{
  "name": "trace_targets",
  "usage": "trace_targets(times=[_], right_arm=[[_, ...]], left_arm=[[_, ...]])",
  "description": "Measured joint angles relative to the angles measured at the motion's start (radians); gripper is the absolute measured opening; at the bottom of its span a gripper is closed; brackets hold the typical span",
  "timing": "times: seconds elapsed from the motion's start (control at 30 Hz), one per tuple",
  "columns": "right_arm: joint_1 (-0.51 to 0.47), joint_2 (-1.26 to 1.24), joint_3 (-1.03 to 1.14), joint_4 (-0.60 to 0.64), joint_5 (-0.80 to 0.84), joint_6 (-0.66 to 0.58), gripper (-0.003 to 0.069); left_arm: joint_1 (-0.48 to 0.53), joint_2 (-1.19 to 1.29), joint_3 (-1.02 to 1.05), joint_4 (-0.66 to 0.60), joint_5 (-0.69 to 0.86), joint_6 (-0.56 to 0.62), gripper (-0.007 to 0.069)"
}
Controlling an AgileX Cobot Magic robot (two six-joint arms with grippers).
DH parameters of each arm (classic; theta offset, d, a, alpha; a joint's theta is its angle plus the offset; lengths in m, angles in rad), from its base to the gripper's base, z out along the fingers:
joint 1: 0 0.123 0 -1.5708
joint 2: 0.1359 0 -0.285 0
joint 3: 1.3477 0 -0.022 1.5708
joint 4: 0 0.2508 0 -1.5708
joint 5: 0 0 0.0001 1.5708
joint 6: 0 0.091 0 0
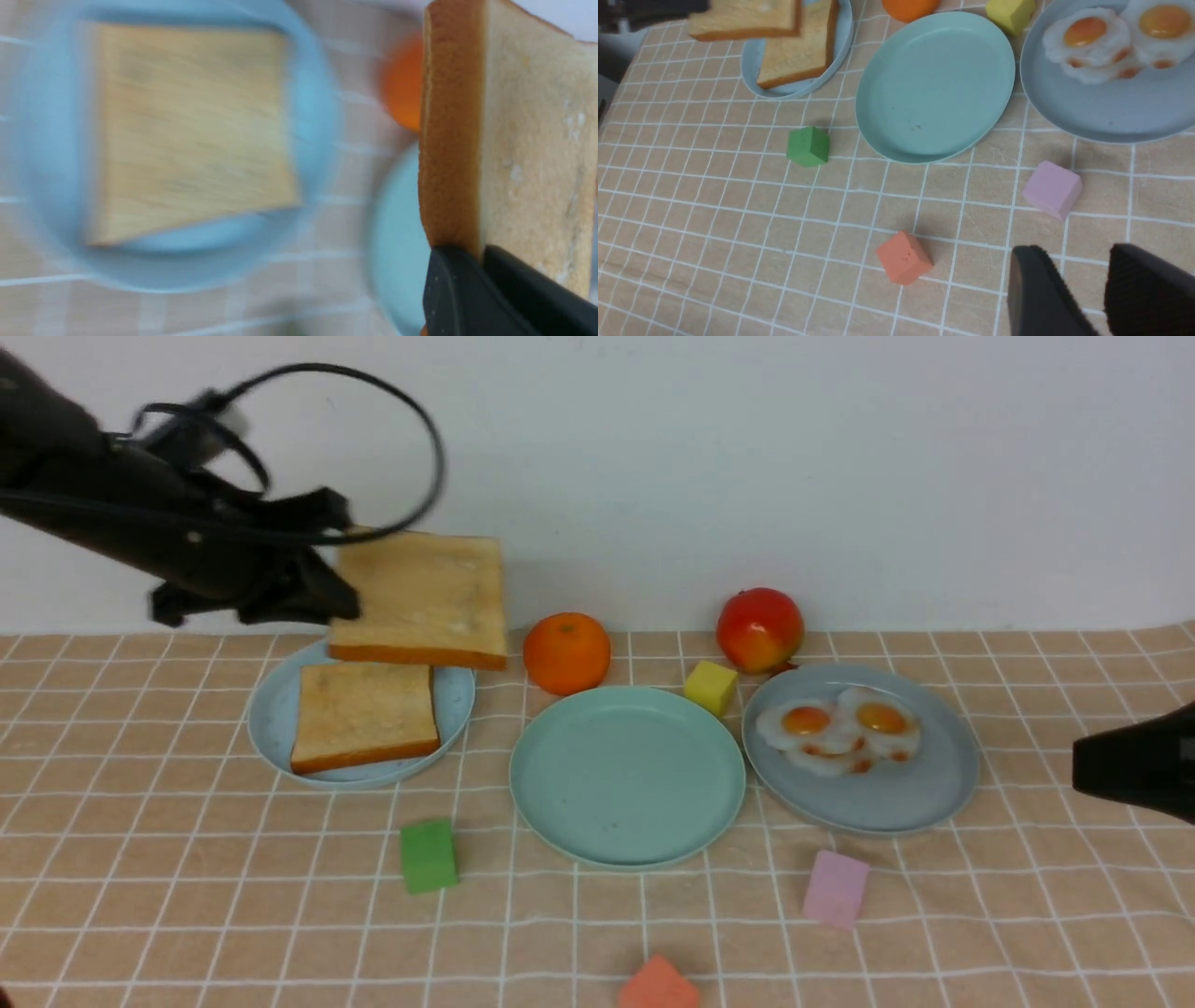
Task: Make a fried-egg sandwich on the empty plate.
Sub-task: Use the left arm to put a slice of bread into the empty plate in the middle, then use the right arm to grab a fried egg
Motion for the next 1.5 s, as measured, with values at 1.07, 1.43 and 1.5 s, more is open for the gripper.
trace_targets(times=[1.07, 1.43, 1.5], right_arm=[[0.0, 0.0, 0.0, 0.011, -0.008, -0.001, 0.0241], [0.0, 0.151, 0.0, 0.073, -0.148, 0.011, 0.0241], [0.0, 0.192, 0.0, 0.075, -0.179, 0.04, 0.0243]], left_arm=[[-0.28, 0.264, -0.076, 0.272, -0.03, -0.277, 0.0462], [-0.283, 0.018, -0.359, 0.399, 0.319, -0.239, 0.0524], [-0.294, -0.025, -0.359, 0.34, 0.371, -0.181, 0.0471]])
